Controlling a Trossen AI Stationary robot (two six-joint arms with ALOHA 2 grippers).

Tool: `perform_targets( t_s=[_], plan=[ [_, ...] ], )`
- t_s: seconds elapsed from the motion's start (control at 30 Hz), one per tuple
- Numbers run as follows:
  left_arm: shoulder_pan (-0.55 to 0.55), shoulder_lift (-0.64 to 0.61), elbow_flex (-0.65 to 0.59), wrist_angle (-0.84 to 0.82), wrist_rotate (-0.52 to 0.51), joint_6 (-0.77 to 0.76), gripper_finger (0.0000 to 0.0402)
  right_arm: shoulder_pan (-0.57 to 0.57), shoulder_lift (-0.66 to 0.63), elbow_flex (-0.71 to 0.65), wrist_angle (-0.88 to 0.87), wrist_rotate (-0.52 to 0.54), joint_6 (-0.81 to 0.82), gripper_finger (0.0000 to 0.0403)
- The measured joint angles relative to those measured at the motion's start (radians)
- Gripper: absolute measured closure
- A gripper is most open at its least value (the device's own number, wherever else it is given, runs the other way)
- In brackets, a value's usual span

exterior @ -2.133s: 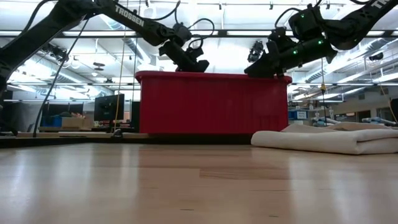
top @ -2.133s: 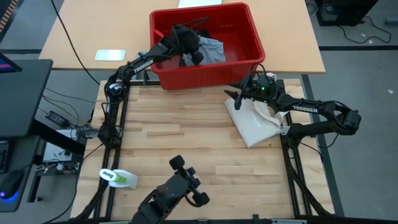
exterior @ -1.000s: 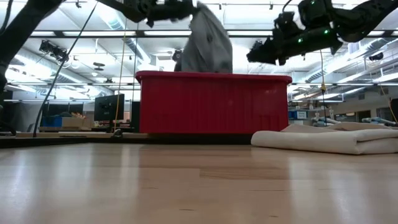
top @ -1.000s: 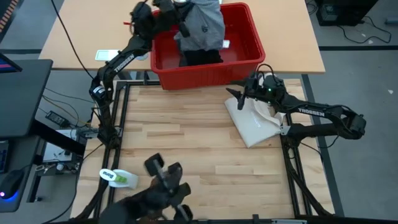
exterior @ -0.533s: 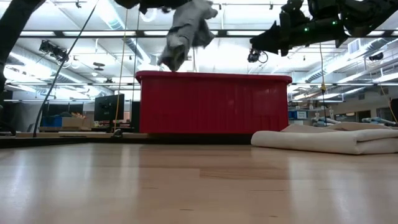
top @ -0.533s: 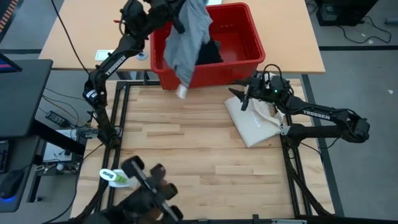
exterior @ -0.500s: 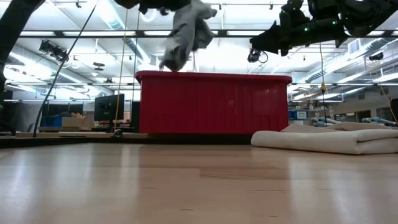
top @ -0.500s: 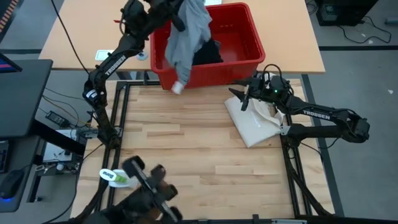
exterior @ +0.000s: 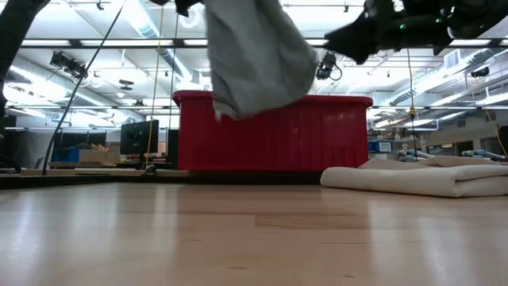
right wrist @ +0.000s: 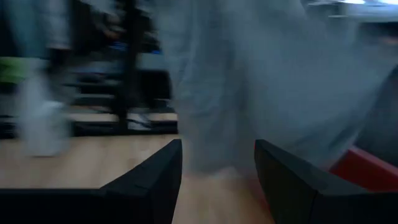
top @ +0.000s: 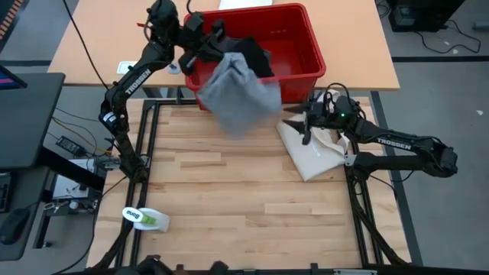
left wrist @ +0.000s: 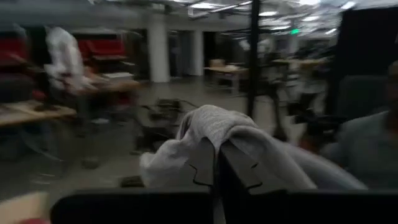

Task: Fold Laundry from Bin
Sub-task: Fold the gray shirt

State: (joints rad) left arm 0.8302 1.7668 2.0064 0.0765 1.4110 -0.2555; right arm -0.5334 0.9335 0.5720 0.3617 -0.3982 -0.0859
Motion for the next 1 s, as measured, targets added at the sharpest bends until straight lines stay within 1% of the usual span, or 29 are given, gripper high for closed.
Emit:
perform_targets(
  t_s=[0.03, 0.07, 0.1, 0.13, 0.17, 0.23, 0.27, 0.33, 0.43, 0.47, 0.5, 0.53, 0.6, 0.63, 0.67, 0.7, 0.73, 0.8, 0.93, 1.0],
  plan=[
    [-0.006, 0.0, 0.0, 0.0, 0.007, -0.008, 0.0386, 0.007, -0.008, 0.0, 0.0, -0.034, 0.0, 0.0194],
    [-0.011, 0.0, 0.0, 0.0, -0.009, -0.005, 0.0384, 0.015, -0.016, 0.0, 0.0, -0.046, 0.002, 0.0194],
    [-0.018, 0.001, 0.0, -0.021, -0.057, -0.005, 0.0382, 0.024, -0.023, 0.0, 0.0, -0.037, 0.01, 0.0194],
    [-0.029, 0.001, 0.0, -0.063, -0.078, 0.0, 0.038, 0.035, -0.03, 0.0, -0.001, -0.003, 0.026, 0.0194],
    [-0.045, 0.0, 0.0, -0.106, -0.05, 0.028, 0.0379, 0.046, -0.037, 0.001, -0.011, 0.034, 0.04, 0.0194],
    [-0.094, 0.0, -0.001, -0.171, 0.022, 0.1, 0.0379, 0.069, -0.048, 0.001, -0.055, 0.05, 0.035, 0.0194],
    [-0.12, -0.001, -0.001, -0.185, 0.002, 0.138, 0.0379, 0.08, -0.053, 0.001, -0.08, 0.032, 0.024, 0.0194],
    [-0.161, -0.003, -0.001, -0.234, -0.156, 0.177, 0.0381, 0.105, -0.057, 0.001, -0.104, -0.002, 0.018, 0.0194],
    [-0.201, -0.012, -0.001, -0.366, -0.329, 0.29, 0.0384, 0.14, -0.071, 0.001, -0.115, 0.012, 0.067, 0.0194],
    [-0.22, -0.024, -0.001, -0.438, -0.41, 0.352, 0.0385, 0.153, -0.079, 0.001, -0.13, 0.017, 0.076, 0.0194],
    [-0.249, -0.037, -0.002, -0.518, -0.53, 0.435, 0.0385, 0.17, -0.088, 0.001, -0.15, 0.017, 0.081, 0.0194],
    [-0.294, -0.053, -0.002, -0.597, -0.684, 0.535, 0.0386, 0.188, -0.097, 0.001, -0.163, 0.022, 0.083, 0.0194],
    [-0.393, -0.075, -0.001, -0.735, -1.032, 0.707, 0.0387, 0.223, -0.12, 0.001, -0.187, 0.068, 0.083, 0.0194],
    [-0.441, -0.078, -0.001, -0.797, -1.185, 0.753, 0.0387, 0.243, -0.129, 0.001, -0.191, 0.102, 0.086, 0.0194],
    [-0.483, -0.078, -0.001, -0.851, -1.284, 0.772, 0.0387, 0.259, -0.138, 0.001, -0.197, 0.135, 0.087, 0.0194],
    [-0.518, -0.077, -0.001, -0.909, -1.355, 0.773, 0.0387, 0.277, -0.144, 0.001, -0.207, 0.167, 0.087, 0.0194],
    [-0.545, -0.073, -0.001, -0.968, -1.382, 0.769, 0.0386, 0.293, -0.146, 0.001, -0.214, 0.178, 0.086, 0.0194],
    [-0.598, -0.061, -0.001, -1.063, -1.396, 0.729, 0.0382, 0.322, -0.146, 0.001, -0.23, 0.202, 0.086, 0.0194],
    [-0.69, -0.032, -0.001, -1.227, -1.424, 0.527, 0.0375, 0.378, -0.132, 0.001, -0.302, 0.259, 0.093, 0.0194],
    [-0.73, -0.024, -0.001, -1.291, -1.46, 0.472, 0.0374, 0.406, -0.118, 0.001, -0.345, 0.304, 0.094, 0.0194]
  ],
)
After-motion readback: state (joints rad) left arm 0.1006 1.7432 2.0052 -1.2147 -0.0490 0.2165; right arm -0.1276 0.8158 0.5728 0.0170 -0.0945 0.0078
